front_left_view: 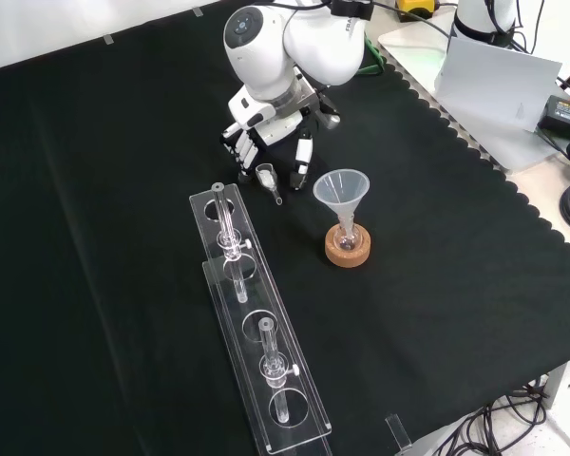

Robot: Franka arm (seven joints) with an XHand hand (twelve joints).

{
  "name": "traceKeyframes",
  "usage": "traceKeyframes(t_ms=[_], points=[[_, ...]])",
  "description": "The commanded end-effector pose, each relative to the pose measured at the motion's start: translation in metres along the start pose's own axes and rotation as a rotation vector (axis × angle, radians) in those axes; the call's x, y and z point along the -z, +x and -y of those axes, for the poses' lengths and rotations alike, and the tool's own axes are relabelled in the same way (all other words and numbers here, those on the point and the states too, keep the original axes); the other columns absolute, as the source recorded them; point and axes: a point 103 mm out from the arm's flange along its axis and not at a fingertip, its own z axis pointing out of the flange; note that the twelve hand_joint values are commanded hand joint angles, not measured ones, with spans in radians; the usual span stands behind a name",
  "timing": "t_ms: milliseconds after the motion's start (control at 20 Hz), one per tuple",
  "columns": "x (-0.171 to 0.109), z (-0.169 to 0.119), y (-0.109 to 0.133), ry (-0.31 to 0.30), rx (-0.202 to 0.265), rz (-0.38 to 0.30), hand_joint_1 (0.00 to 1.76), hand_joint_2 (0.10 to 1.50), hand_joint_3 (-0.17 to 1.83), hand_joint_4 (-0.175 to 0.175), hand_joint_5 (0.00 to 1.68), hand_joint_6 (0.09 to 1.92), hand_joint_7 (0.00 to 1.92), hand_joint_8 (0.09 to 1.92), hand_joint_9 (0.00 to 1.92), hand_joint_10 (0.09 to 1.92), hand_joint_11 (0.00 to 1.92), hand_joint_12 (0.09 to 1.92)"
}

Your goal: Pick up the weighing funnel.

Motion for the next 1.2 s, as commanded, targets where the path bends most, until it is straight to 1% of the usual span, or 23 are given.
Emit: traceKeyframes(t_ms=[50,150,200,350,500,800,1050,1200], points=[[0.000,0.001,-0.002,-0.015,-0.001,0.010,0.69,0.77,0.08,0.013,0.75,0.14,0.94,0.53,0.67,0.56,0.00,1.48],[0.002,0.001,-0.001,-0.025,-0.001,0.011,0.70,0.77,0.09,0.016,0.75,0.17,0.96,0.53,0.69,0.53,0.00,1.50],[0.003,0.000,-0.001,-0.030,0.002,0.015,0.70,0.77,0.09,0.023,0.75,0.22,0.97,0.52,0.72,0.51,0.00,1.51],[0.004,-0.001,0.000,-0.037,0.004,0.018,0.71,0.75,0.12,0.064,0.79,0.47,1.04,0.49,0.78,0.46,0.00,1.54],[0.005,0.000,0.002,-0.056,0.010,0.031,0.75,0.74,0.14,0.086,0.82,0.57,1.08,0.47,0.83,0.45,0.00,1.56],[0.005,0.000,0.008,-0.077,0.016,0.044,0.85,0.70,0.17,0.101,0.88,0.61,1.13,0.47,0.90,0.43,0.01,1.60],[0.003,0.000,0.011,-0.080,0.025,0.044,0.86,0.60,0.38,0.110,0.93,0.60,1.23,0.42,1.02,0.34,0.06,1.58],[0.003,-0.001,0.012,-0.086,0.029,0.046,0.87,0.57,0.44,0.114,0.98,0.60,1.29,0.40,1.09,0.31,0.12,1.55]])
